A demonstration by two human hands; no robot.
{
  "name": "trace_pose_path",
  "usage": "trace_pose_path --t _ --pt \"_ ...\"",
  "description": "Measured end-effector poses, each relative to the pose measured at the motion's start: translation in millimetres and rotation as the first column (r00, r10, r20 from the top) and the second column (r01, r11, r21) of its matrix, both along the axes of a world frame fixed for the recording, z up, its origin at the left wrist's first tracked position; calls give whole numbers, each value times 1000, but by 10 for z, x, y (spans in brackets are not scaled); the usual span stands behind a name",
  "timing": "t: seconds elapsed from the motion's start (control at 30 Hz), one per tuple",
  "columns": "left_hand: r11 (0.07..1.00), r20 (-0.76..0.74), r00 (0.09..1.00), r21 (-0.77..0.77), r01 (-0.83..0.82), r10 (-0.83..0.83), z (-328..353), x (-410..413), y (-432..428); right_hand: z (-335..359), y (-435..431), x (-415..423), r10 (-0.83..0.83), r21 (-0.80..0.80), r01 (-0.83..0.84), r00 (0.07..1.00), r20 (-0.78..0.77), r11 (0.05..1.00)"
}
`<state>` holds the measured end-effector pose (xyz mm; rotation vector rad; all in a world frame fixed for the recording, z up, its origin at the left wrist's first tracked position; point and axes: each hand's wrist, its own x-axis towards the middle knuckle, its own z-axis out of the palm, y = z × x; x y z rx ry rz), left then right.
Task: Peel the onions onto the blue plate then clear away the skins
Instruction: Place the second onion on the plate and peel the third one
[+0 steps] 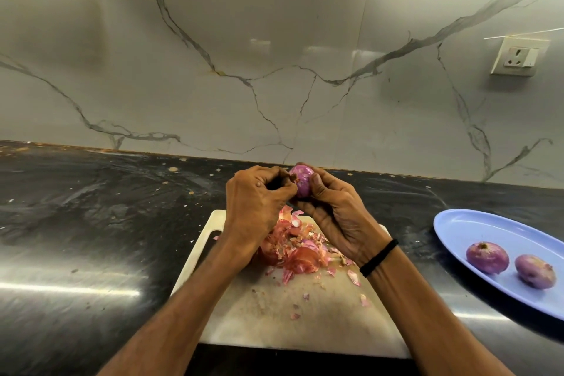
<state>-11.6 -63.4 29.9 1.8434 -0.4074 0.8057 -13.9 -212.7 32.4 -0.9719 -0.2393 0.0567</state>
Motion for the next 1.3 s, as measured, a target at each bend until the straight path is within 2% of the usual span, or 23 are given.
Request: trace_pose_path --t 0.1,0.27,0.4,0.57,0.83,0.97,1.13,1.2,1.3 --pt "996 -33 999 -79 29 -32 28 -15 3 24 25 -12 18 44 -18 1000 -1 999" --pt "917 -178 964 -381 116 -196 113 -130 -55 47 32 -5 -4 79 3 1000 16 997" --pt "805 -269 892 -573 155 -363 147 -154 -88 4 -6 71 -83 42 80 994 76 996" --pt "728 -311 839 -671 139 -447 151 -153 -101 -57 -32 127 -131 -67 145 975 181 987" --pt "675 -379 808 -738 31 -452 167 -150 -105 -135 -35 169 -208 -312 314 922 328 897" --pt "769 -402 861 -639 -21 -311 124 -135 -126 -168 -22 192 -212 -402 376 894 395 835" --pt "892 -380 915 -448 -55 -135 42 -130 -170 -160 20 164 -211 -381 354 905 369 854" --pt "915 -342 933 -402 -35 -115 36 -123 -166 -133 25 142 -213 -358 347 907 363 867" --pt "905 -326 938 -425 -36 -116 58 -85 -123 -90 18 105 -222 -351 366 895 387 862"
